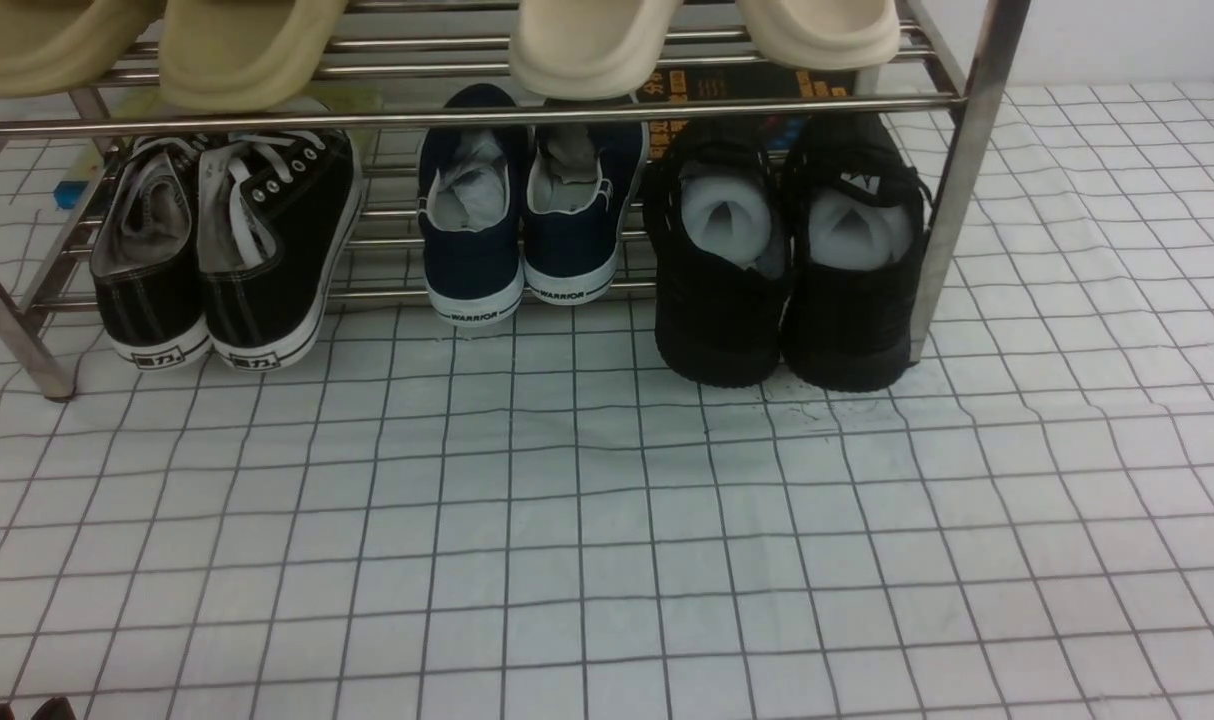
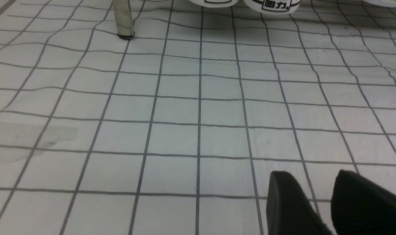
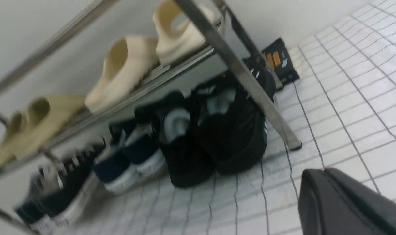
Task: Take the shoes off the shelf with your hand from the white checkered tablecloth.
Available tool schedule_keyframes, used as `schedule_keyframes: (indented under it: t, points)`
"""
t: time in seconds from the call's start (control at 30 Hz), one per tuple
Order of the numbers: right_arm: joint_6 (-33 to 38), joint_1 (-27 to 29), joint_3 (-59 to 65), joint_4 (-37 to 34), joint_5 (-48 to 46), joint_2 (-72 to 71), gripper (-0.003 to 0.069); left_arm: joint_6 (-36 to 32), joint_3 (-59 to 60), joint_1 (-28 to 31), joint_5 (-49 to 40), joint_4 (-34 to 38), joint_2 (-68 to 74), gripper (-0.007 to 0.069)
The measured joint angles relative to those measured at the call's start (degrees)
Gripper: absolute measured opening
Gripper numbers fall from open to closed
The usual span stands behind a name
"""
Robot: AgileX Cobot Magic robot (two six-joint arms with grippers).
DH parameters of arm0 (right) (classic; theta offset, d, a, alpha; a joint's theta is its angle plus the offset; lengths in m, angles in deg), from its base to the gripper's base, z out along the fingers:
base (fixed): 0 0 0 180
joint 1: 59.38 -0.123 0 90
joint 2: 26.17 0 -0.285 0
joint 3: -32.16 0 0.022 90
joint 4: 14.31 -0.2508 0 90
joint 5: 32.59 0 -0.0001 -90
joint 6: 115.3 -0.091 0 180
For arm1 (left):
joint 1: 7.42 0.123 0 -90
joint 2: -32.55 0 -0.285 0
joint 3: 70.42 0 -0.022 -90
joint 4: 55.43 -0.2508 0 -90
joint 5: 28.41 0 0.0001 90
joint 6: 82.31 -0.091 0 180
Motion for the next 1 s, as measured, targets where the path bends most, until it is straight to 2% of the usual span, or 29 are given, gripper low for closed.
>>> schedule_keyframes:
  t: [0.03,0.07,0.2,0.27,0.37,0.47,0.5,0.57,0.67,0.77,0.8,0.87,1.0]
  points:
    - [1.0,0.0,-3.6,2.1,-5.9,4.8,-0.0009,0.0,0.0,0.0,0.0,0.0,0.0,0.024]
    - [1.1,0.0,-4.2,2.5,-6.9,5.6,-0.0008,0.0,0.0,0.0,0.0,0.0,0.0,0.024]
    - [2.3,0.0,-16.0,9.7,-27.2,25.0,0.0003,0.0,0.0,0.0,0.0,0.0,0.0,0.024]
    - [3.3,0.0,-18.2,9.8,-30.3,29.5,0.0004,0.0,0.0,0.0,0.0,0.0,0.0,0.024]
    - [11.1,-0.4,-24.7,3.2,-35.8,43.5,0.0015,0.0,0.0,0.0,0.0,0.0,0.0,0.024]
    - [18.4,-4.1,-30.1,-3.9,-36.3,50.7,0.0037,0.0,0.0,0.0,0.0,0.0,0.0,0.024]
    - [18.8,-4.1,-30.1,-4.3,-36.3,51.2,0.0037,0.0,0.0,0.0,0.0,0.0,0.0,0.024]
    - [21.5,-8.8,-36.7,-5.6,-36.1,57.0,0.0073,0.0,0.0,0.0,0.0,0.0,0.0,0.024]
    - [20.1,-12.6,-43.5,-3.6,-36.0,62.0,0.0102,0.0,0.0,0.0,0.0,0.0,0.0,0.024]
    - [12.8,-18.5,-55.0,4.3,-35.0,70.8,0.017,0.0,0.0,0.0,0.0,0.0,0.0,0.024]
    - [12.4,-18.5,-55.6,4.3,-34.9,71.3,0.0174,0.0,0.0,0.0,0.0,0.0,0.0,0.024]
    - [7.4,-22.4,-64.3,10.5,-34.6,77.8,0.0234,0.0,0.0,0.0,0.0,0.0,0.0,0.024]
    - [2.3,-26.1,-73.7,17.7,-34.6,84.7,0.0317,0.0,0.0,0.0,0.0,0.0,0.0,0.024]
